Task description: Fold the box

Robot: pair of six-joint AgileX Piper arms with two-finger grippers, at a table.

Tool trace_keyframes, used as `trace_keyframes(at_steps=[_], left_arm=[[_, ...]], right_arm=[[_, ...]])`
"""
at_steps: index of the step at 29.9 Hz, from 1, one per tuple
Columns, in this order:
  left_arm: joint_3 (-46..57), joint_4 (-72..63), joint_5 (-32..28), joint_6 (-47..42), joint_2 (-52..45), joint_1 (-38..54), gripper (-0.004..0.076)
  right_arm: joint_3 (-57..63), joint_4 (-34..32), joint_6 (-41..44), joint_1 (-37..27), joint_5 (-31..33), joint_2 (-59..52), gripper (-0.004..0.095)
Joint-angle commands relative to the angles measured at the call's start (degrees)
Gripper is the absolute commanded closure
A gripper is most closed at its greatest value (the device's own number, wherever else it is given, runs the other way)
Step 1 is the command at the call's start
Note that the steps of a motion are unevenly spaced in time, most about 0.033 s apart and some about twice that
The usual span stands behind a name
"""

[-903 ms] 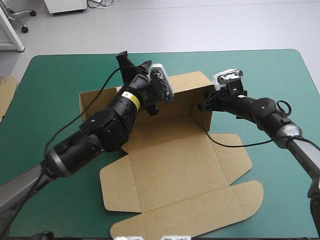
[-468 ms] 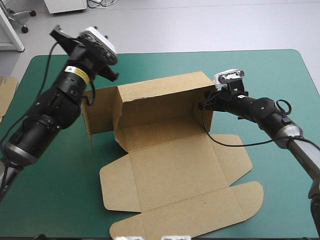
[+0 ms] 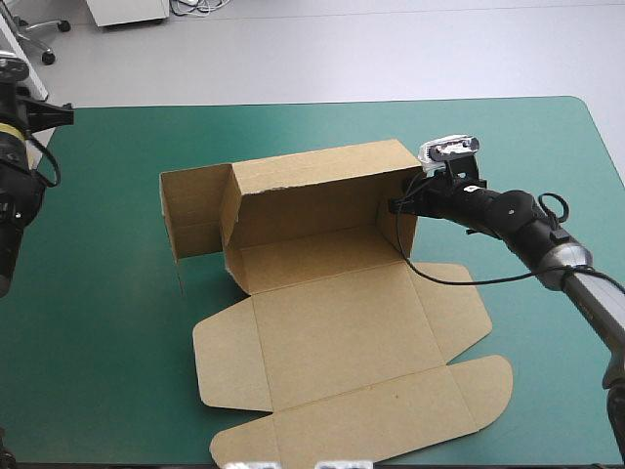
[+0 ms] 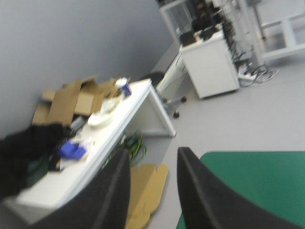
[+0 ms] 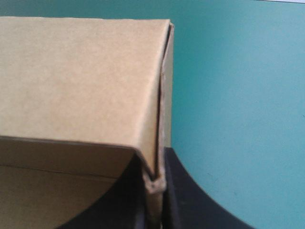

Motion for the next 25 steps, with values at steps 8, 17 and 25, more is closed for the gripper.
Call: trace_keyframes(at_steps=[8,17,25], left_arm=[[7.9,-11.3,8.1,-1.1,-2.1,8.3,0.0496],[14.7,-25.8,12.0,3.5,-1.3,8.6,0.0669],[14.7,-42.6,13.7,19.7,-1.2,8.6,0.0687]], right_arm=[[-5.3,-15.3,16.3,-1.9,5.9,-2.2,0.0939],[-21.3,-38.7,36.0,-3.4,22.7,-2.2,0.0940],[-34.0,-47.8,41.8,-3.4,35.8,-0.9,0.0940]])
